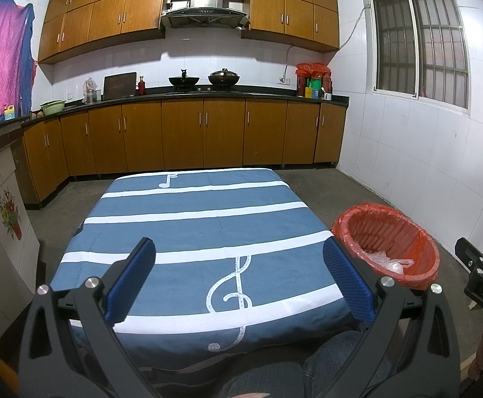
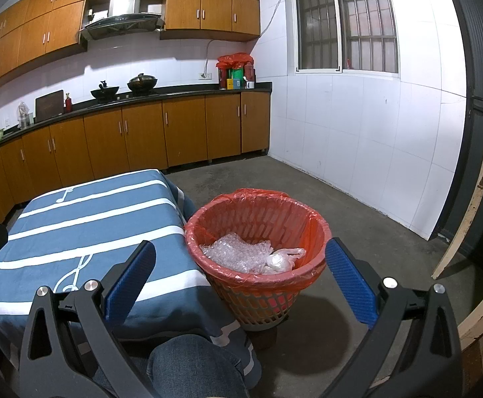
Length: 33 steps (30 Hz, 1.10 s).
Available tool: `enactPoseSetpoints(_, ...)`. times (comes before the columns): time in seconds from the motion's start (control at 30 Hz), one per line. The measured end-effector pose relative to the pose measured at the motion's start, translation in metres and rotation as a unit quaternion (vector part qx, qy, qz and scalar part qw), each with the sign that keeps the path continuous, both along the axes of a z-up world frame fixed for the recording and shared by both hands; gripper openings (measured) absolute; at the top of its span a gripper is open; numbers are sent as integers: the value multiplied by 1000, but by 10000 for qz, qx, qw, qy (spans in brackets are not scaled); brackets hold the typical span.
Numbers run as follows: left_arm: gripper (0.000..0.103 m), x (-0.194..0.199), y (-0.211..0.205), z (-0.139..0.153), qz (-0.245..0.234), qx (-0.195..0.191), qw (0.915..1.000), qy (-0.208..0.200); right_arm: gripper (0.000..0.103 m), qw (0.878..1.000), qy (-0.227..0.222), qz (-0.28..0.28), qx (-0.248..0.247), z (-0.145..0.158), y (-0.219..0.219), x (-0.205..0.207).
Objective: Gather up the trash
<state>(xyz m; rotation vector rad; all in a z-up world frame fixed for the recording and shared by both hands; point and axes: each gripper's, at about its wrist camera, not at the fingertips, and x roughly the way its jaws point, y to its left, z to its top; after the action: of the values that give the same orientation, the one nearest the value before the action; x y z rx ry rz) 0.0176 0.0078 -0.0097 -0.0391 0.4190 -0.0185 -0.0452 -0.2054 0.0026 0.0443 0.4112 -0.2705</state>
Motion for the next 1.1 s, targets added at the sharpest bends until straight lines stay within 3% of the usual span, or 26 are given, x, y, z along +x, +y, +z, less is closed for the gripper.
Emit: enactPoseSetpoints(1.1,99,2,5,-8,-38,23,10000,52,101,10000,9,-2,8,1,-1,0)
